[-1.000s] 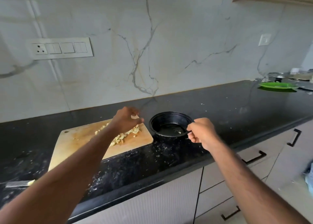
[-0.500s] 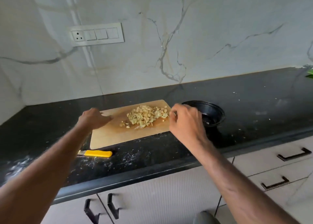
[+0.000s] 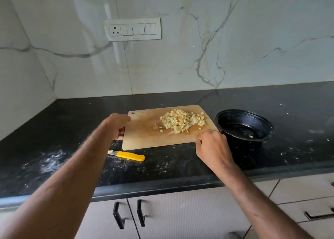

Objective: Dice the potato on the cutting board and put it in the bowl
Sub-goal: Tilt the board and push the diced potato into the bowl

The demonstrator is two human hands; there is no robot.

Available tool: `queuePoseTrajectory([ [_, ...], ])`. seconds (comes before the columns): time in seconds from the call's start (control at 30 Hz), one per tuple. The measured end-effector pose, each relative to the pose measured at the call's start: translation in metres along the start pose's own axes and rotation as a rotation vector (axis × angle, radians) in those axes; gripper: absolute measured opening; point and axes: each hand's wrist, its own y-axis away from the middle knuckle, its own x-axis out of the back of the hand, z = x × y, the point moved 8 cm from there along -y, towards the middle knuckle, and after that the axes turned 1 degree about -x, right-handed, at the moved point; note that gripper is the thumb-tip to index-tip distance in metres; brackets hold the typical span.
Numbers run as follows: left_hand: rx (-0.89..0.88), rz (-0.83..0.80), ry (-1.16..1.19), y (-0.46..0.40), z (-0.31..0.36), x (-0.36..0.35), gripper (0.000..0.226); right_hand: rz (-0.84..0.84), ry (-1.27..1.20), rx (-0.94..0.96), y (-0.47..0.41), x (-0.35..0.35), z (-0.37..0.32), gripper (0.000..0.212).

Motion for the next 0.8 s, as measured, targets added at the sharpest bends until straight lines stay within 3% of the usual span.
queuePoseTrajectory([
  [0.17,0.055,-0.045,0.164,-0.007,0.001,-0.008,0.020,0.069,-0.085,0.017,0.003,0.004,-0.001,0.017],
  [0.33,0.073,0.013,0.287,-0.014,-0.017,-0.016,0.025,0.022,-0.093,0.019,0.004,0.004,-0.004,0.021],
  [0.5,0.067,0.095,0.320,-0.019,-0.023,0.004,0.035,0.380,-0.083,0.094,0.017,0.061,-0.003,0.016],
  [0.57,0.061,0.142,0.334,-0.021,-0.022,0.020,0.039,0.310,-0.009,0.011,0.004,0.070,0.020,0.037],
  [0.67,0.054,0.183,0.388,-0.024,-0.017,0.038,0.040,0.036,0.141,-0.152,-0.009,0.052,0.052,0.056],
  [0.8,0.028,0.248,0.475,-0.029,-0.004,0.061,0.038,-0.070,0.217,-0.202,-0.008,0.031,0.056,0.034],
])
